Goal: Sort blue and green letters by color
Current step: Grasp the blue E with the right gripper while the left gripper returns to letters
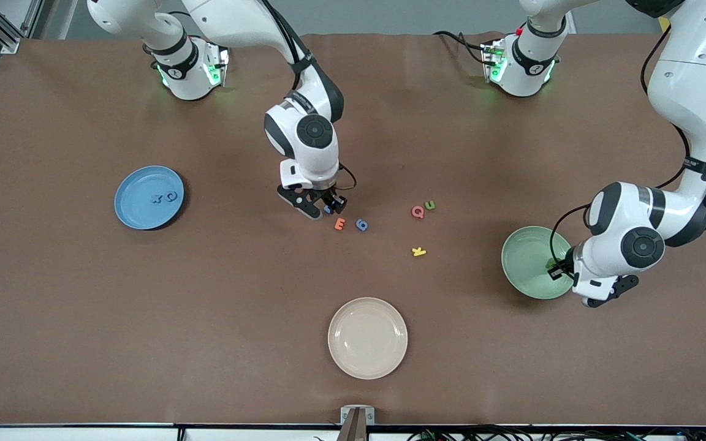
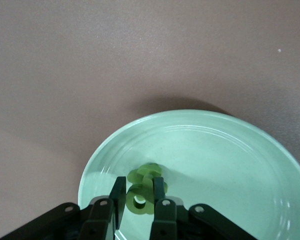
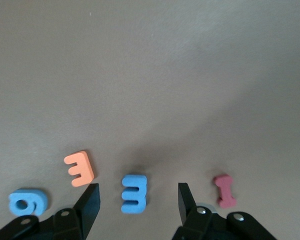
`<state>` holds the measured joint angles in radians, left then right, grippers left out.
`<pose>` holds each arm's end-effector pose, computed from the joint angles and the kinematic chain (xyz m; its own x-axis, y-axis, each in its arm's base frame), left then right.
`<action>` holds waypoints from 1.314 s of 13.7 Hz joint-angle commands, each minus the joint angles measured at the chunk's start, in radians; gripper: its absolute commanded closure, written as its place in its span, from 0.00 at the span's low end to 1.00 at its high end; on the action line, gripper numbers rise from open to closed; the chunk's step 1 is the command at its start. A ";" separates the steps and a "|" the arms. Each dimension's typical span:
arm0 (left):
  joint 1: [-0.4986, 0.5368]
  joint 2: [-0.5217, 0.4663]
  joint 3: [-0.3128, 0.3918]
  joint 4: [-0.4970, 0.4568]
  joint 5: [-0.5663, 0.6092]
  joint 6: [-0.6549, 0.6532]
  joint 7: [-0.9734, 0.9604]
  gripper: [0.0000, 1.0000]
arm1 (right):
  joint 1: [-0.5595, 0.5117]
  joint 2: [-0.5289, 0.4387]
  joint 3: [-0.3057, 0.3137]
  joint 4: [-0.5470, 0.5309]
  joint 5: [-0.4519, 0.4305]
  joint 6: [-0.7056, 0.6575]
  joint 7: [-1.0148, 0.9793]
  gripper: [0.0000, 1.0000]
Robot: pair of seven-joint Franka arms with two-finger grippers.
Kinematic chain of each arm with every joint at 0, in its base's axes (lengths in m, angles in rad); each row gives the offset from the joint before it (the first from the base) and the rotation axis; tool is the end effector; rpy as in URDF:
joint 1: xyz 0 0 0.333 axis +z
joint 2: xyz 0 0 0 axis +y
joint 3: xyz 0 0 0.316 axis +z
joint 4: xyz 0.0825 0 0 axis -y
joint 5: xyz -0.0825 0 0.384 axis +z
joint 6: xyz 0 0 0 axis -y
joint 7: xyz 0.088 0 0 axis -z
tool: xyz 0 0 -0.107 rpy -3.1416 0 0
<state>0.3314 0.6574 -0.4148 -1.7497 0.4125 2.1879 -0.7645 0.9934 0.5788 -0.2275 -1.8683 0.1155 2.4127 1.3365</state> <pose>0.6476 -0.0191 0.2090 0.8852 0.4594 -0.0733 0.4475 -0.8840 -0.1351 0.4535 0.4475 0.2086 0.8118 -0.5823 0.0435 -0.5836 -0.8117 0.0257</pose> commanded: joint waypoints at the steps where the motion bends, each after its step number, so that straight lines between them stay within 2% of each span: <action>1: 0.014 -0.028 -0.009 -0.034 0.019 0.019 0.014 0.99 | 0.004 0.032 -0.001 0.026 0.029 0.003 -0.036 0.29; 5: 0.014 -0.016 -0.007 -0.034 0.020 0.062 0.014 0.95 | -0.001 0.045 0.030 0.026 0.059 0.023 -0.037 0.29; 7: 0.014 -0.018 -0.005 -0.034 0.019 0.062 0.016 0.85 | 0.001 0.055 0.030 0.024 0.064 0.032 -0.036 0.29; 12: 0.015 -0.018 -0.004 -0.036 0.019 0.062 0.028 0.79 | 0.001 0.058 0.030 0.026 0.070 0.034 -0.023 0.30; 14: 0.015 -0.018 -0.002 -0.036 0.019 0.062 0.028 0.74 | 0.004 0.059 0.030 0.024 0.072 0.033 -0.020 0.32; 15: 0.015 -0.016 -0.002 -0.036 0.020 0.062 0.028 0.68 | 0.004 0.059 0.030 0.024 0.072 0.033 -0.020 0.34; 16: 0.015 -0.018 -0.001 -0.036 0.020 0.062 0.028 0.56 | 0.005 0.059 0.028 0.024 0.072 0.033 -0.020 0.37; 17: 0.015 -0.016 -0.001 -0.036 0.019 0.062 0.028 0.24 | 0.007 0.061 0.028 0.024 0.072 0.033 -0.020 0.38; 18: 0.015 -0.019 -0.001 -0.034 0.020 0.062 0.028 0.00 | 0.007 0.062 0.028 0.024 0.072 0.033 -0.019 0.39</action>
<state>0.3377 0.6574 -0.4134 -1.7634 0.4126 2.2350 -0.7463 0.9941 0.6269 -0.1974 -1.8618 0.1627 2.4432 1.3203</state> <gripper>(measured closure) 0.489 0.374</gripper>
